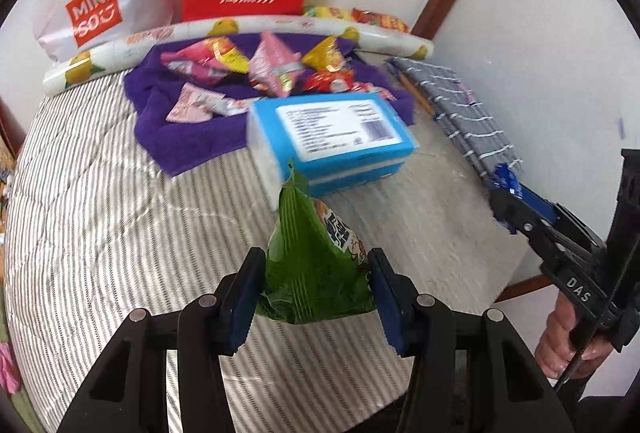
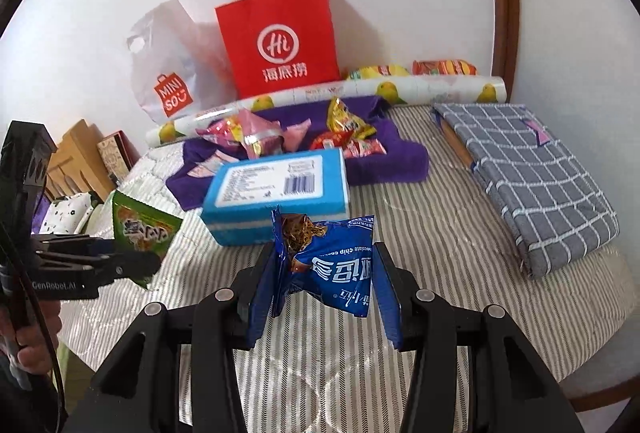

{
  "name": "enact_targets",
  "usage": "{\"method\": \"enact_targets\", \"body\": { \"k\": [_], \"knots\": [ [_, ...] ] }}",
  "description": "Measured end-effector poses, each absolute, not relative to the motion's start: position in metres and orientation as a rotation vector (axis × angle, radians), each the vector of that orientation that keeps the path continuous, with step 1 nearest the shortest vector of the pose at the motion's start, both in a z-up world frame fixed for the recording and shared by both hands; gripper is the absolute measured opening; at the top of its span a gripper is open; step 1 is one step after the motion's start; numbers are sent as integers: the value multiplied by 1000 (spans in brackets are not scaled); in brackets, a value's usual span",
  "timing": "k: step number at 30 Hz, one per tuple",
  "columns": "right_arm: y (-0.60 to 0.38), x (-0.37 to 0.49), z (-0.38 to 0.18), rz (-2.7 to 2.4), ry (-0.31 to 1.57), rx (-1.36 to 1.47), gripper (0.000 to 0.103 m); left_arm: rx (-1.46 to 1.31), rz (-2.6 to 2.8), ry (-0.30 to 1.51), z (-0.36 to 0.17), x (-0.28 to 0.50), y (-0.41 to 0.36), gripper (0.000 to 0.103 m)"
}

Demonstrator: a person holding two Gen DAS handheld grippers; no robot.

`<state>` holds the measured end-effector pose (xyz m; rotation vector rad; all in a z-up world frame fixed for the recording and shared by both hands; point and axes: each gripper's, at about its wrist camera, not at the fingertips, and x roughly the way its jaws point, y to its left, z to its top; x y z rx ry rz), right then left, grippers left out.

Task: Organize snacks
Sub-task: 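Carry the blue chip packet and green bag over the purple towel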

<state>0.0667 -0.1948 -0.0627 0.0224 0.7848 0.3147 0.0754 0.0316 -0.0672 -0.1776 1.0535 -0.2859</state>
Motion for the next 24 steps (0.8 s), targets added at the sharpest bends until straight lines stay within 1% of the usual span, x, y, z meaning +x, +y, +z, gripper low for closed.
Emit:
{"method": "enact_targets", "body": {
  "k": [11,24],
  "knots": [
    [-188,75,-27,334,730,-11,46,-203,-344,1009,-34,87,16,50],
    [-182,117,6,367,677,-19,46,-245,-331,952,6,123,27,50]
  ]
}}
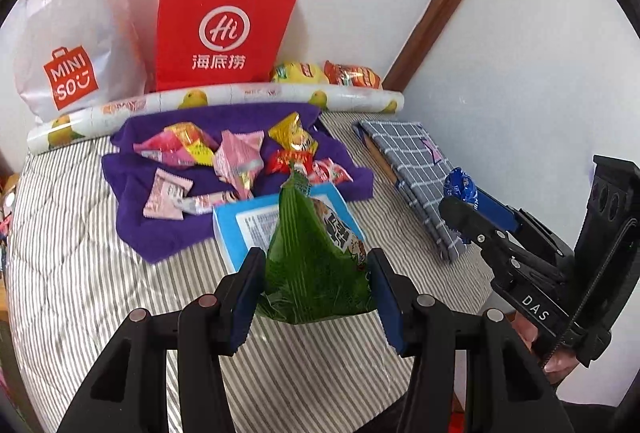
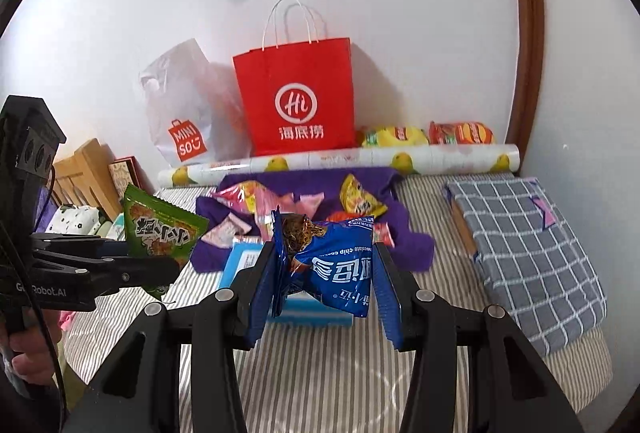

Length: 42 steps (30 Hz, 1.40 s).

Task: Organize snacks
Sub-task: 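Carry the blue chip packet and green bag over the purple towel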

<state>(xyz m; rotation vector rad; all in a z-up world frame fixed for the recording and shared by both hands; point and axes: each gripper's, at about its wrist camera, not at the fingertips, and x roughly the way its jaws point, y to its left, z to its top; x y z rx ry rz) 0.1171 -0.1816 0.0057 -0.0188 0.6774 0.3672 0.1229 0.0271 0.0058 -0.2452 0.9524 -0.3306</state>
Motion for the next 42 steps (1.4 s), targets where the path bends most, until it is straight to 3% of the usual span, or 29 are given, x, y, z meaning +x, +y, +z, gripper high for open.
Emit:
{"method": "enact_targets", "body": {
  "k": [19,42],
  "knots": [
    [-164,199,15,394,662,20,46,-269,-283,923,27,182,58,50],
    [-148,272,-9,365,701,19,46,-340,-221,952,0,249,106,50]
  ]
}}
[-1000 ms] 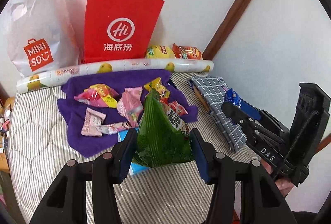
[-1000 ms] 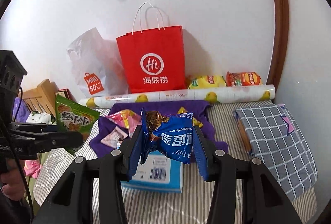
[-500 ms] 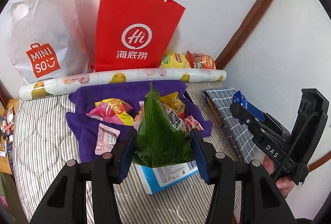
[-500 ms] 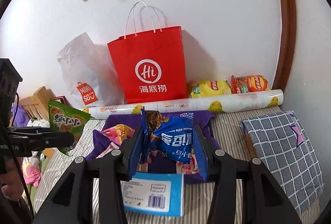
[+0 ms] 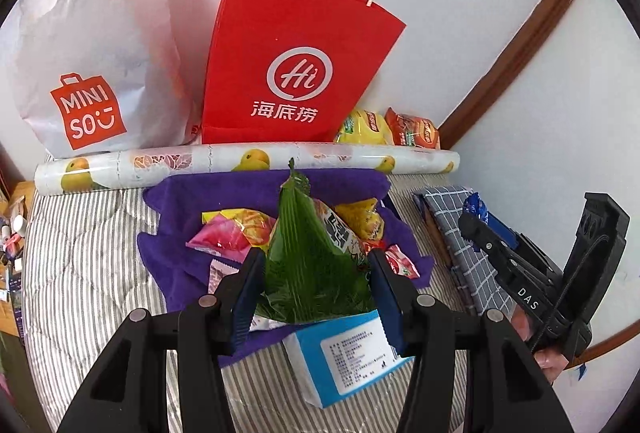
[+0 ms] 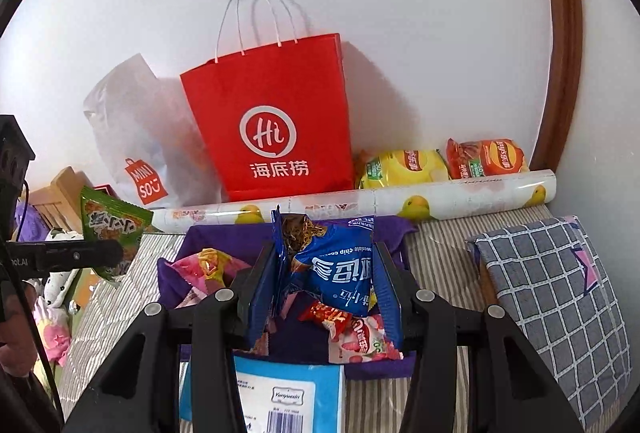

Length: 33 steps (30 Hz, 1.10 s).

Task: Organize snacks
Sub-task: 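Carry the blue chip packet and green bag over the purple towel, then lower and release the chip packet with the right tool while the left releases the green bag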

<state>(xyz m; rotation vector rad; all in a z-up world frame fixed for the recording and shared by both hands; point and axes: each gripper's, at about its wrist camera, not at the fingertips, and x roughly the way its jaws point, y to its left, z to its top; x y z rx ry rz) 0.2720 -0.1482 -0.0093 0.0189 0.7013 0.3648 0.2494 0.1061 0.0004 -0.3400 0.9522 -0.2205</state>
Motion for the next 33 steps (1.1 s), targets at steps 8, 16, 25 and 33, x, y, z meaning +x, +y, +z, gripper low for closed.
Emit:
{"method": "enact_targets", "body": {
  "k": [8,16,25,33],
  "knots": [
    [-150,291,-26,353,735,17,46,-330,-220,965,-9,270,103,50],
    [-157,307,-40,336,766,22,46,-332,-218,980,-18,288,101,50],
    [-164,325,-63,330,821,22,46,-343,-208,997,-29,309,101,50],
    [-159,341,-87,347,879,14,47,-349,-214,1029,-46,327,95,50]
  ]
}}
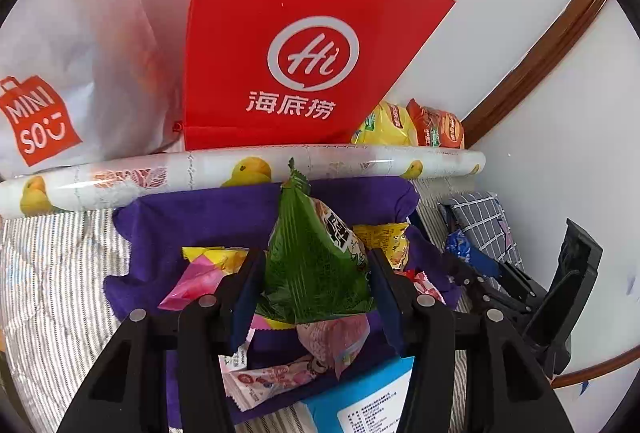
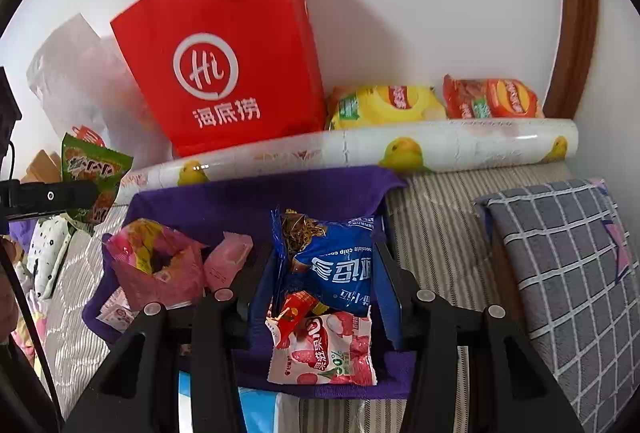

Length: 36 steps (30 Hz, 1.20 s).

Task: Organize snacks
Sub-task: 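Lower and release the chip packet with the right tool while the left releases the green bag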

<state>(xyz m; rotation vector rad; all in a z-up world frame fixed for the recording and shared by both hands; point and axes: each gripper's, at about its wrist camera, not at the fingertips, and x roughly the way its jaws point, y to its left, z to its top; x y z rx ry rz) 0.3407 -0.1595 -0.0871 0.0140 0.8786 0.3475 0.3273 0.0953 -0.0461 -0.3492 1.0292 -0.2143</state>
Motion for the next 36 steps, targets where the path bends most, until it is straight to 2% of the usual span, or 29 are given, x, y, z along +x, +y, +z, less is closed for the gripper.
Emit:
{"method": "enact_targets", "body": {
  "k": [22,36],
  "knots": [
    [-153,348,-126,392,976,-13,48,-337,-270,1144,-95,368,63,50],
    [-151,348,-134,397,1002,-22,51,-280,-281,1159,-105,371,54,50]
  ]
}}
